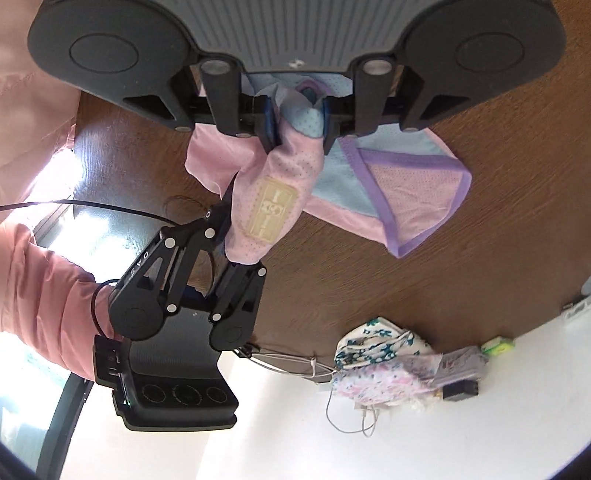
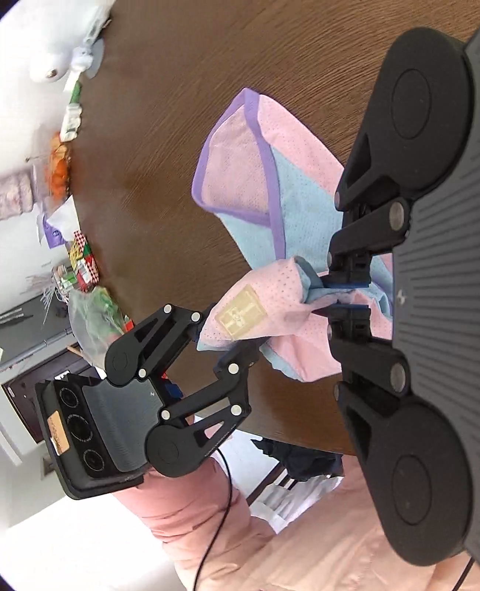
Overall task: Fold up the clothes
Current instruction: 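Lift the labelled end with both tools and fold it over the garment, then open both tools and release the folded garment onto the table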
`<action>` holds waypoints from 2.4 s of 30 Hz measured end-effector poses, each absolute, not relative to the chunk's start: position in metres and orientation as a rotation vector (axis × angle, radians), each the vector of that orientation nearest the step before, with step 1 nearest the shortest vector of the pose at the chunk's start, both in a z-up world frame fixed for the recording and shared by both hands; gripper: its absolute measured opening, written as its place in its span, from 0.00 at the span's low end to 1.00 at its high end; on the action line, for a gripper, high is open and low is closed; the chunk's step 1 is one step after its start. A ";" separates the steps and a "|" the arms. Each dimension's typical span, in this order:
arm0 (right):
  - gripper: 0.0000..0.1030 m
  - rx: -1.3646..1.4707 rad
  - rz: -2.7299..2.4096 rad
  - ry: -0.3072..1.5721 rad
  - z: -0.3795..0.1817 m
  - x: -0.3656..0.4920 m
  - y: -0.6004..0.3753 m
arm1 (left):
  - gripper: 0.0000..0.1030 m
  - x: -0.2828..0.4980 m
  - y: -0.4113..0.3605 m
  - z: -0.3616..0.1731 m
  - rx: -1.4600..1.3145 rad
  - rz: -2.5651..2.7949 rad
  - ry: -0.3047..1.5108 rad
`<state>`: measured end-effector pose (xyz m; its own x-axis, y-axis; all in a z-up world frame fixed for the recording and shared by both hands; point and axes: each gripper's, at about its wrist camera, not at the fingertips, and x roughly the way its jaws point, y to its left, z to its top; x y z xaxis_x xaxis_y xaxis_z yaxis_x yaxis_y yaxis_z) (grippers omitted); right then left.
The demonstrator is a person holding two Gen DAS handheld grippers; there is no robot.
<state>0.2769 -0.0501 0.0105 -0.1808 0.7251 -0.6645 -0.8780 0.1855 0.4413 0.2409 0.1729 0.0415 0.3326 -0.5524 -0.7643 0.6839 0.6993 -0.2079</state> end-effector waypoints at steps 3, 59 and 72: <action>0.07 -0.129 1.436 1.037 -0.007 0.285 -0.056 | 0.35 0.244 0.183 0.030 0.107 -0.819 0.945; 0.24 -0.137 0.945 0.694 -0.021 0.141 -0.052 | 0.13 0.096 0.139 0.005 0.116 -0.473 0.729; 1.00 0.034 0.855 0.512 0.011 0.090 -0.096 | 0.90 0.021 0.130 0.034 0.046 -0.289 0.454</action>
<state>0.0896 -0.0964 0.0112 0.5435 0.7283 -0.4174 -0.7120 0.6634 0.2302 0.0210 0.1303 0.0339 0.8584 -0.2654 -0.4389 0.2857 0.9581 -0.0205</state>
